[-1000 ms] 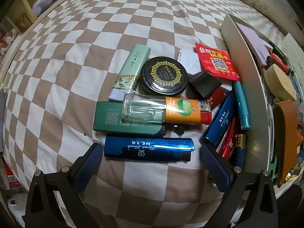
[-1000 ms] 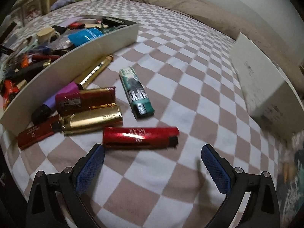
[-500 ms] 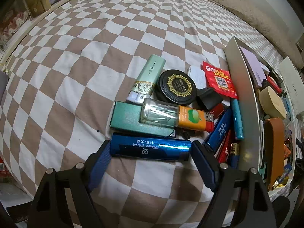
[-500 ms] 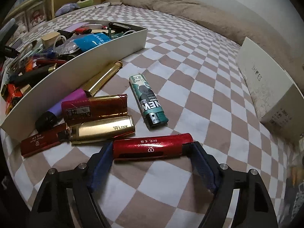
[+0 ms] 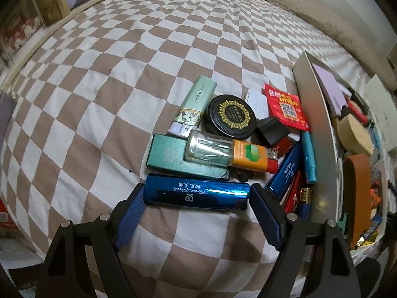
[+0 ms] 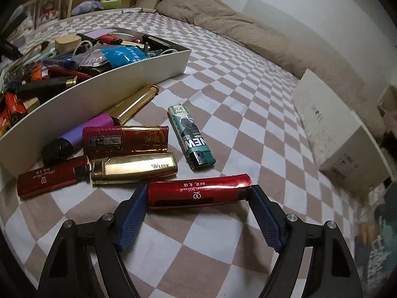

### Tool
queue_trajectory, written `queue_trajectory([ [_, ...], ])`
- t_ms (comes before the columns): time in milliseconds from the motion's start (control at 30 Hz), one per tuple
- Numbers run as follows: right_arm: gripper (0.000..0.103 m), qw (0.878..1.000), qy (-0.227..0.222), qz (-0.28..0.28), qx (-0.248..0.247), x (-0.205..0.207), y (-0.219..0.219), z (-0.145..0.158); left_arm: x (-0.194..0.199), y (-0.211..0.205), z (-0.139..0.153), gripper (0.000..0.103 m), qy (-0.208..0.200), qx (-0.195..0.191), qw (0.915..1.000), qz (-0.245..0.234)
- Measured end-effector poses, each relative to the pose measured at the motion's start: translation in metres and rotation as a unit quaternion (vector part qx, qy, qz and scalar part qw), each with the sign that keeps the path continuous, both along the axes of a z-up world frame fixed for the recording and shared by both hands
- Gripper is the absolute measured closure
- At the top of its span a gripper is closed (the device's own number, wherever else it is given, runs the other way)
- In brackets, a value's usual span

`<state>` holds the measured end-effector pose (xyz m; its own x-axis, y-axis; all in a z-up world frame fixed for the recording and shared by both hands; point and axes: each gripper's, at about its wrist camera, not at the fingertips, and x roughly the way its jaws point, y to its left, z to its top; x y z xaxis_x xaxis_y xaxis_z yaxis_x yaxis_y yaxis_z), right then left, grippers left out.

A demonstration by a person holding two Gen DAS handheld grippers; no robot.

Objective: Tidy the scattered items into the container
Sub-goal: 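Grasp the red lighter with the right tool while the left tool grasps the blue lighter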

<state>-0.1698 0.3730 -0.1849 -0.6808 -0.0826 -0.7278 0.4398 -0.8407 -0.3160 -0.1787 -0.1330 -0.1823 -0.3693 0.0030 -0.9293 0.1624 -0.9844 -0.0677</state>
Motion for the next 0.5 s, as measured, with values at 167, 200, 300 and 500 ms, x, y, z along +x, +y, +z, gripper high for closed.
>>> queue_trajectory([
  [167,0.021,1.000,0.005,-0.015,-0.014,0.003,0.003,0.016,-0.003,-0.002,0.004,0.020,0.013,-0.001,0.9999,-0.001],
  [200,0.021,0.999,0.005,-0.025,-0.024,0.003,0.006,0.021,-0.003,-0.003,0.006,0.020,0.018,-0.001,0.9998,-0.001],
  [300,0.021,0.995,0.001,-0.062,-0.072,0.004,0.019,0.039,0.000,-0.004,0.012,0.020,0.027,0.003,0.9996,-0.006],
  [500,0.021,0.984,0.019,-0.109,-0.138,0.015,0.026,0.077,0.006,0.007,0.030,0.020,0.054,0.023,0.9978,-0.028],
])
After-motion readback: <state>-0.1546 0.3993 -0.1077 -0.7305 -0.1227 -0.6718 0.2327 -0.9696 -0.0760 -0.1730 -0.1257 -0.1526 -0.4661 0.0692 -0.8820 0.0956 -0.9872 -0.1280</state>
